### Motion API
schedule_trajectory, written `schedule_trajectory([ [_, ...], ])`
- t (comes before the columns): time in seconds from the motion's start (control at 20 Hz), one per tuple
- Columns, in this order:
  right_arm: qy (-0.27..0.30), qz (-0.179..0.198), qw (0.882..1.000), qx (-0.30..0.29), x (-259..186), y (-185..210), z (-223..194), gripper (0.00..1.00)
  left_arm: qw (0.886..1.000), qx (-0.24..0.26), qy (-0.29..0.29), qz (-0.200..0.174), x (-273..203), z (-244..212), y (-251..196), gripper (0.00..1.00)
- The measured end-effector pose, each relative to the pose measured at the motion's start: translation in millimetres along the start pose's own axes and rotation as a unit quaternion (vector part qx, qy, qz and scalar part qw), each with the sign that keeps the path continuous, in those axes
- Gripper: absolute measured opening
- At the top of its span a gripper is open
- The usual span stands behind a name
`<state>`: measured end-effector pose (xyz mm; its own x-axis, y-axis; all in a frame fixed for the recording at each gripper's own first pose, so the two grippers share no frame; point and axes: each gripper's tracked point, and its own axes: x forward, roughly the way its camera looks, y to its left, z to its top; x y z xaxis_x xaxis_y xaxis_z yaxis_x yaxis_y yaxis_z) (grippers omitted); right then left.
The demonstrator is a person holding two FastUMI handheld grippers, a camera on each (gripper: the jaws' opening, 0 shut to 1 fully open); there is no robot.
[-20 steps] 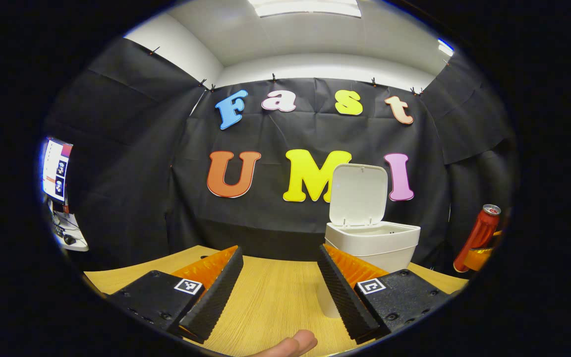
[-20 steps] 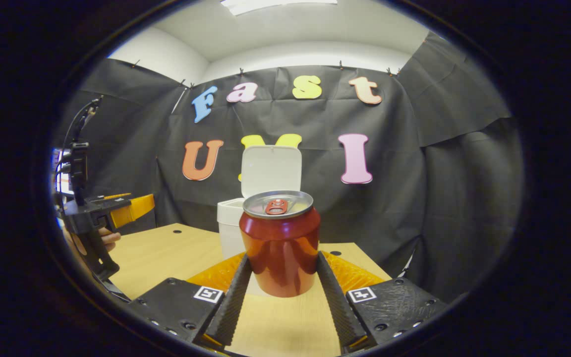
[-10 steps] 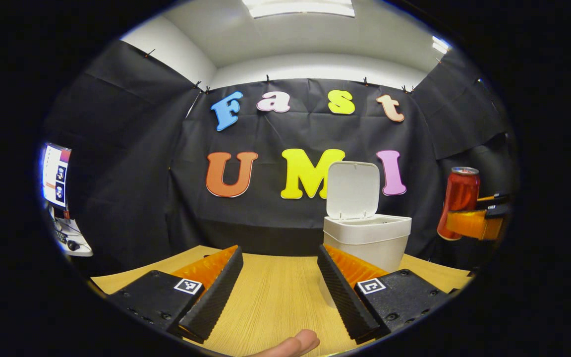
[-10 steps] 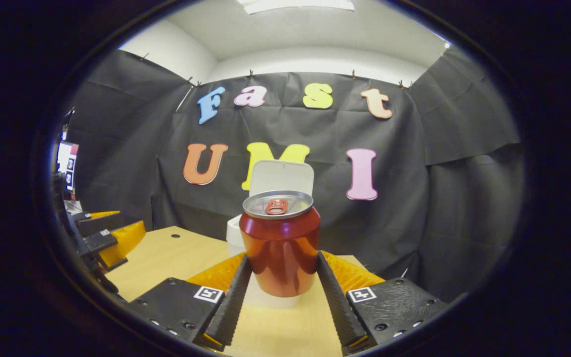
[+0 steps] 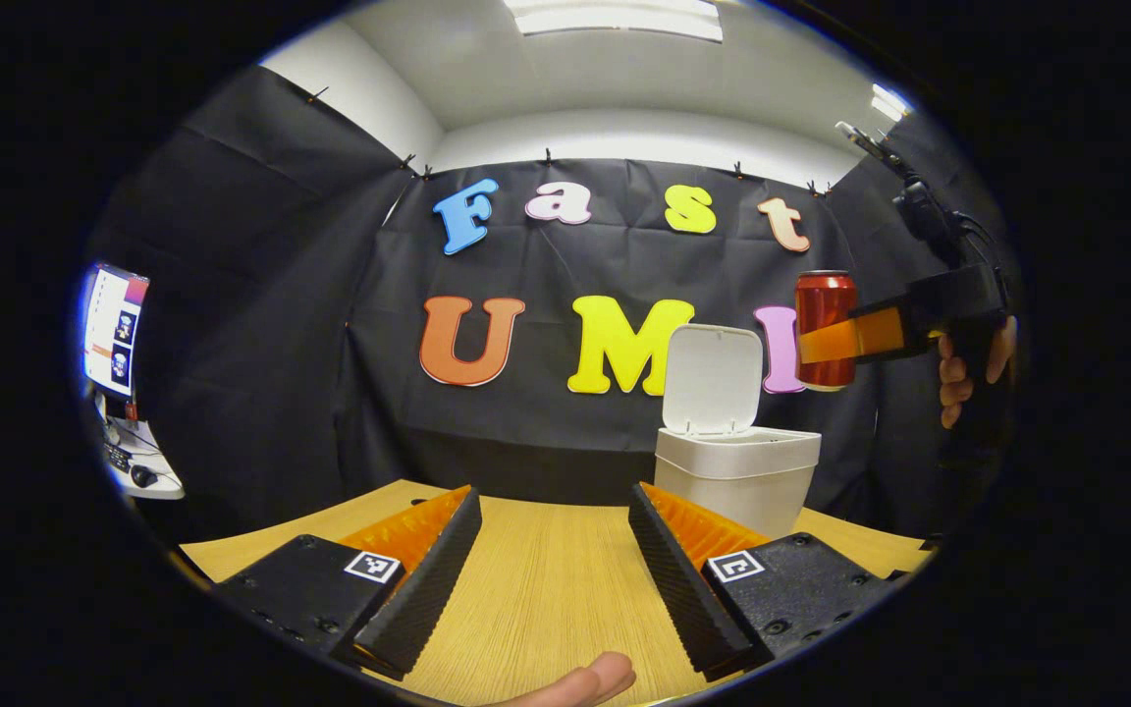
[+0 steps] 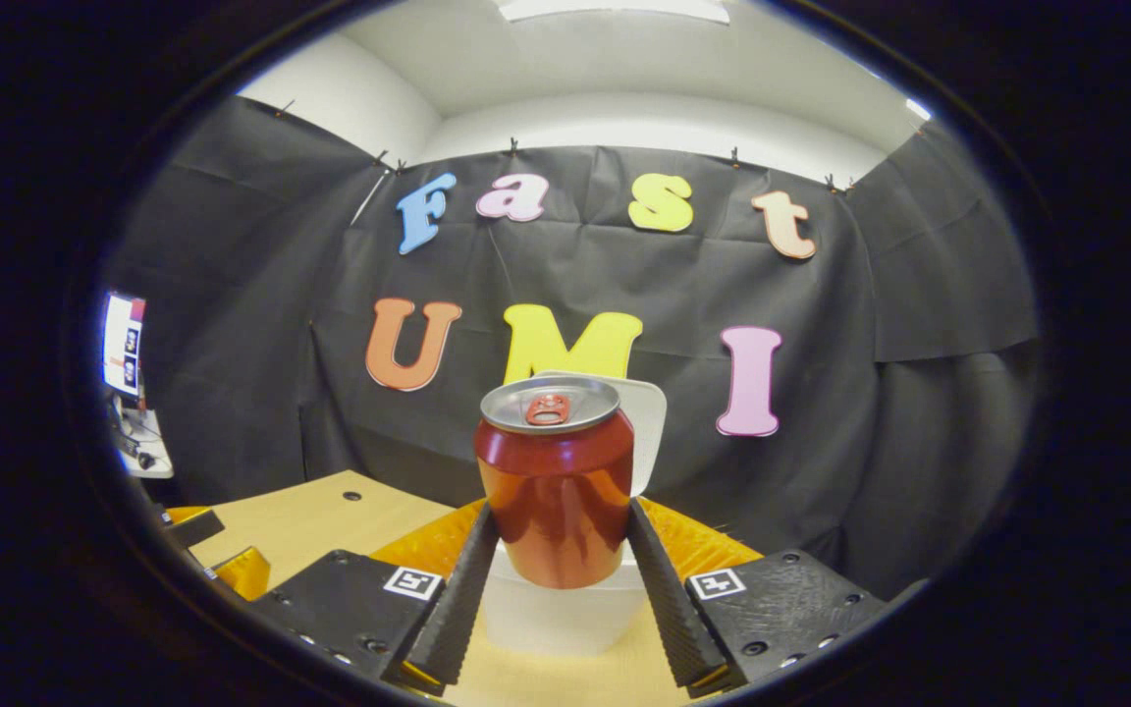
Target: Press the lid of the desktop garbage bin to open it, pick up the crumpled paper on the desktop and throw it into the bin, then pick up the pop can on the desktop and drop it into the bin, and finally close the garbage bin lid.
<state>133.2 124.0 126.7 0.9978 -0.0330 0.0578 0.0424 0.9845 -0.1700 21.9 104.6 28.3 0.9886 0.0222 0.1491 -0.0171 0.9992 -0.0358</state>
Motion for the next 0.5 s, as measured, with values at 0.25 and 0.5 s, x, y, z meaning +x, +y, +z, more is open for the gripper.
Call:
schedule_trajectory([
  [0.25, 0.052, 0.001, 0.998, 0.041, 65, 2, -2, 0.77, 1.000, -0.004, 0.003, 0.002, -4, -1, 6, 0.98],
  [0.5, 0.063, -0.013, 0.996, 0.063, 117, -11, 0, 0.76, 1.000, -0.013, 0.009, 0.002, -5, -4, 9, 0.98],
])
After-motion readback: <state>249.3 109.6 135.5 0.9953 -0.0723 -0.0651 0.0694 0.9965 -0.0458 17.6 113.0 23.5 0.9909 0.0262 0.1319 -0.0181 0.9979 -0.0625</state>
